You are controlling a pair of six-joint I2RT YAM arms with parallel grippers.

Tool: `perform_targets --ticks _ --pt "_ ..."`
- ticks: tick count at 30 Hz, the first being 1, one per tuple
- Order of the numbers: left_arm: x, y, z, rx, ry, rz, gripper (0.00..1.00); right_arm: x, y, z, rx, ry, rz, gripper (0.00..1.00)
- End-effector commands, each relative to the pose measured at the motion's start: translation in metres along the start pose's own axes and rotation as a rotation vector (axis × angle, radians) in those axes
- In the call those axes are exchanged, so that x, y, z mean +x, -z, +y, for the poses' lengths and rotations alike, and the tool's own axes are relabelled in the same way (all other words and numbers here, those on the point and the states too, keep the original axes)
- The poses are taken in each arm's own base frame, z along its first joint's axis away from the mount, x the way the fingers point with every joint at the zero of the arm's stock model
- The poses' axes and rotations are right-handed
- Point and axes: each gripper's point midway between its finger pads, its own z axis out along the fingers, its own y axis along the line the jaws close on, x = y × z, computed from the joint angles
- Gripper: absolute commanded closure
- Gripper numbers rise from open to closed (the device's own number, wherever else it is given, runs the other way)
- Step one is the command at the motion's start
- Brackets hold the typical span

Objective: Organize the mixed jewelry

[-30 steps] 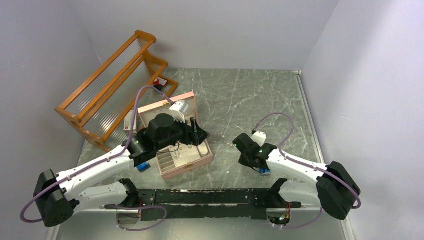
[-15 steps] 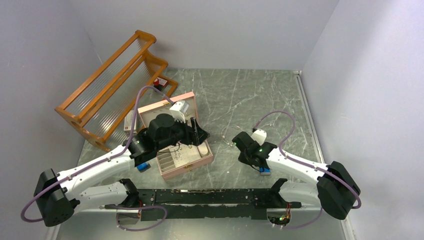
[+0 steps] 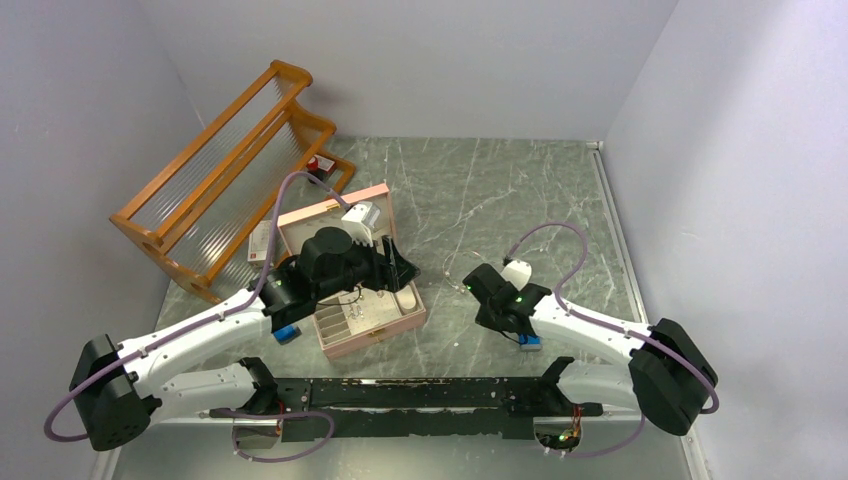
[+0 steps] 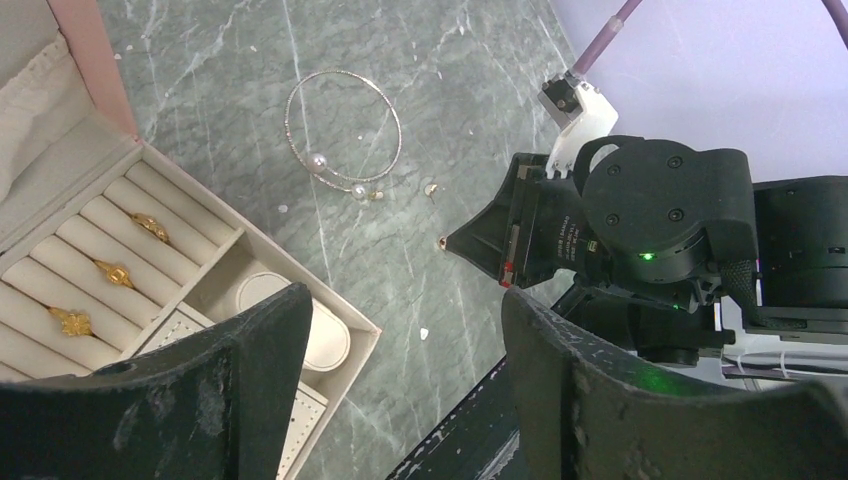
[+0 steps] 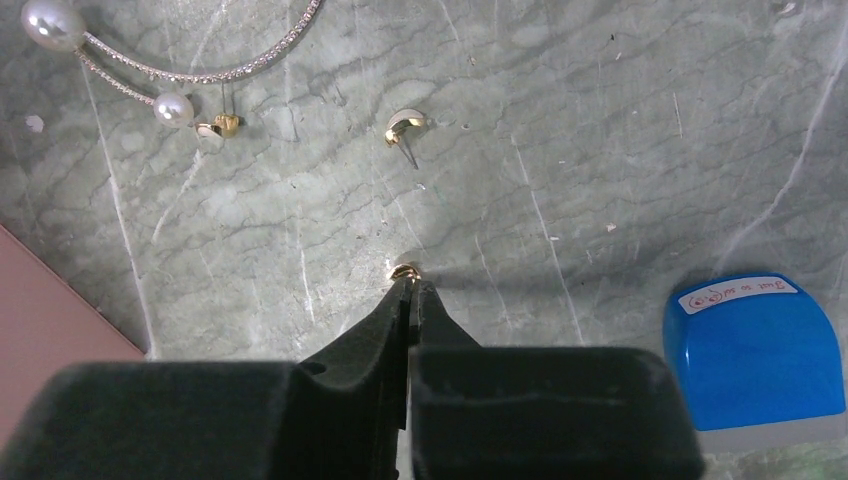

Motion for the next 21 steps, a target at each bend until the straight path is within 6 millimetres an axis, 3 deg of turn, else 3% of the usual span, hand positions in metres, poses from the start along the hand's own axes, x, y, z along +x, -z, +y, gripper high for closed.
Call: perform_targets --ticks 1,6,9,13,15,17,21 --pt "-0.009 0.001 -0.013 0.038 0.012 -0.016 0.27 -0.006 0.001 0.003 -0.003 -0.018 -0.027 1.0" --pt "-0.01 0.0 -0.017 0.051 0.026 -0.012 0.28 -0.018 0.01 0.015 -0.08 -0.023 -0.07 1.0" --pt "-0.008 -0.002 -0.023 0.079 0.014 0.019 0.25 -0.033 0.023 0.038 -0.211 -0.01 -0.112 1.0" --pt "-0.015 -0.004 -0.027 0.108 0.047 0.048 0.13 -0.057 0.049 0.076 -0.44 0.001 -0.151 1.0" --pt "-0.026 -0.001 -0.034 0.16 0.081 0.052 0.1 -0.074 0.076 0.106 -0.638 0.022 -0.166 1.0" --pt "-0.04 0.006 -0.041 0.229 0.112 0.051 0.09 -0.081 0.115 0.134 -0.865 0.05 -0.152 1.0" --pt "-0.08 0.03 -0.055 0.337 0.123 -0.036 0.07 -0.092 0.175 0.163 -1.162 0.067 -0.162 1.0"
